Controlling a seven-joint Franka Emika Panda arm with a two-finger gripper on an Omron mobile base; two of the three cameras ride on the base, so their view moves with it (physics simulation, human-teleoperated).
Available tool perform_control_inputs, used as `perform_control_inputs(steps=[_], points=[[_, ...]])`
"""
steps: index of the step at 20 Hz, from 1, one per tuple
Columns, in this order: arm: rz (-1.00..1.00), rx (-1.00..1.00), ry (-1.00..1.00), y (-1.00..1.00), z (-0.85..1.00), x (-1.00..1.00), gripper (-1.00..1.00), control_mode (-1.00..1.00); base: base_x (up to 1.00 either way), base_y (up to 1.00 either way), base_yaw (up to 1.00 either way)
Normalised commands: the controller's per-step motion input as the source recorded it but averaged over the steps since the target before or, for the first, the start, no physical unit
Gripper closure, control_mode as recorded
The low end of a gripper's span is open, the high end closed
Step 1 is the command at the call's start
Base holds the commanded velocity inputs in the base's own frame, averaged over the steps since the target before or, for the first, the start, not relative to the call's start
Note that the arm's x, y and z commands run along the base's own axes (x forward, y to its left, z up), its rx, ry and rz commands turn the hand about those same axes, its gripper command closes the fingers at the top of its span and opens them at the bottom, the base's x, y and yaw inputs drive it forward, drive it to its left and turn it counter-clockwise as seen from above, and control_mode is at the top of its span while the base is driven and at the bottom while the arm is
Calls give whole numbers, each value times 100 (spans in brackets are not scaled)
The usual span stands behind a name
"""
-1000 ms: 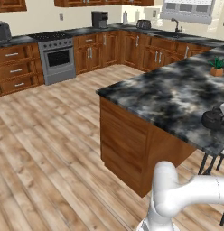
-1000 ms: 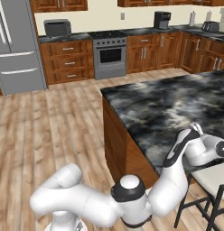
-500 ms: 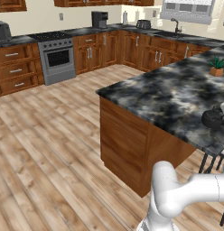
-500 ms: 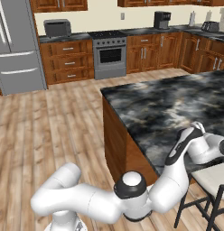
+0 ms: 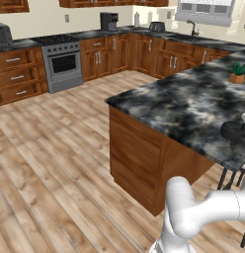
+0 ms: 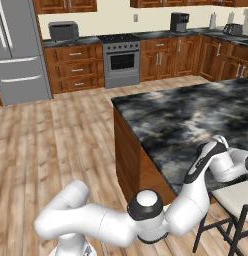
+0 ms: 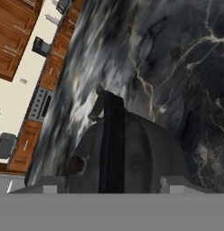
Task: The kettle is done boiling. Turn off the stove, then wait for 300 timesteps before moving the kettle to the dining table.
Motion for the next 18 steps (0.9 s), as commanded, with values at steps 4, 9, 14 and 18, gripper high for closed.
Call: perform_control_inputs(steps=[4,9,14,18], points=[[0,0,0,-1,0,0,-100,-100,0,0,0],[0,0,0,-11,12,0,-100,-100,0,0,0],[-1,0,0,-14,32,-14,-100,-100,0,0,0],[-3,0,0,-7,32,-20,-100,-100,0,0,0]])
